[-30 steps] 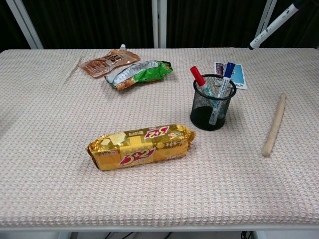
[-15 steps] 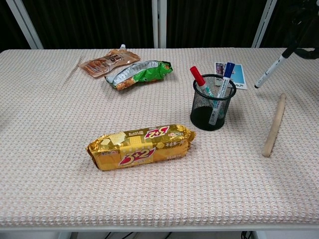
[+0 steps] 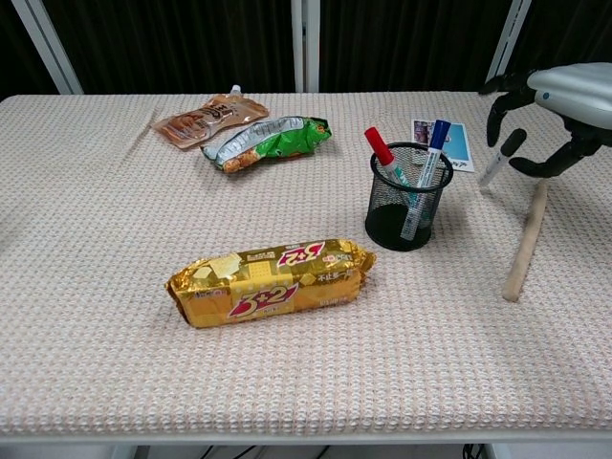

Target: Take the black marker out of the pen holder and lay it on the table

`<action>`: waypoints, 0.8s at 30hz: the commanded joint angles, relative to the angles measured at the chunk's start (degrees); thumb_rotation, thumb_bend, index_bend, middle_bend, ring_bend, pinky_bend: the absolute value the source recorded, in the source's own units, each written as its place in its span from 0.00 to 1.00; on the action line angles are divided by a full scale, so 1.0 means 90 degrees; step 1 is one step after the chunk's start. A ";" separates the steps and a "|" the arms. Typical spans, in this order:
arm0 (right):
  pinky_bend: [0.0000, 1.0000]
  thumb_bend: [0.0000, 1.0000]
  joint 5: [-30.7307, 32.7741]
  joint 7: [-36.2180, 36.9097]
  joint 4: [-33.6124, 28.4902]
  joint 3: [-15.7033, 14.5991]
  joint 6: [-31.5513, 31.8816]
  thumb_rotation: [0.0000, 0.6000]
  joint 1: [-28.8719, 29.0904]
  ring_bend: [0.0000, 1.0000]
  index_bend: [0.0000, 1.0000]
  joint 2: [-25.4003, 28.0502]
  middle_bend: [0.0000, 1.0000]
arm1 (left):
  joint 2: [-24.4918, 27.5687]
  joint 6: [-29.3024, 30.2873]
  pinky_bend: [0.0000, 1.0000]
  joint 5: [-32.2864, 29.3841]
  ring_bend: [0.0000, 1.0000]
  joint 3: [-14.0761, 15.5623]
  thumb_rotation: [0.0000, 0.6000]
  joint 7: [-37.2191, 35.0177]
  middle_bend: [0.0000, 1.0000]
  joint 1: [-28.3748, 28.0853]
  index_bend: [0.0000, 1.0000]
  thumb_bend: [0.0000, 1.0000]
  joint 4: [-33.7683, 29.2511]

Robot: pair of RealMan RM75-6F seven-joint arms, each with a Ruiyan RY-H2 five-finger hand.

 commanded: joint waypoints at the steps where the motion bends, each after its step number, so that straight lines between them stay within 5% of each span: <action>1: 0.00 0.14 -0.0442 0.0342 -0.0522 -0.0200 -0.0014 1.00 -0.0090 0.00 0.00 0.0360 0.00 | 0.0017 0.0036 0.05 0.0014 0.00 0.0001 1.00 -0.0018 0.06 0.0018 0.12 0.18 -0.0017; 13: 0.00 0.08 -0.0997 0.1373 -0.0732 -0.0511 0.1730 1.00 -0.1433 0.00 0.00 0.1577 0.00 | 0.0035 0.0081 0.05 0.0046 0.00 0.0008 1.00 0.0045 0.06 0.0037 0.12 0.18 -0.0069; 19: 0.00 0.08 -0.0709 0.1231 -0.0279 -0.0596 0.3041 1.00 -0.2529 0.00 0.00 0.1796 0.00 | 0.0075 0.0146 0.05 0.0058 0.00 -0.0060 1.00 0.0214 0.06 0.0011 0.12 0.19 -0.0175; 24: 0.00 0.08 -0.0352 0.1431 -0.0112 -0.0582 0.3463 1.00 -0.3135 0.00 0.00 0.1756 0.00 | 0.0096 0.0205 0.05 0.0119 0.00 -0.0081 1.00 0.0329 0.06 -0.0005 0.12 0.19 -0.0233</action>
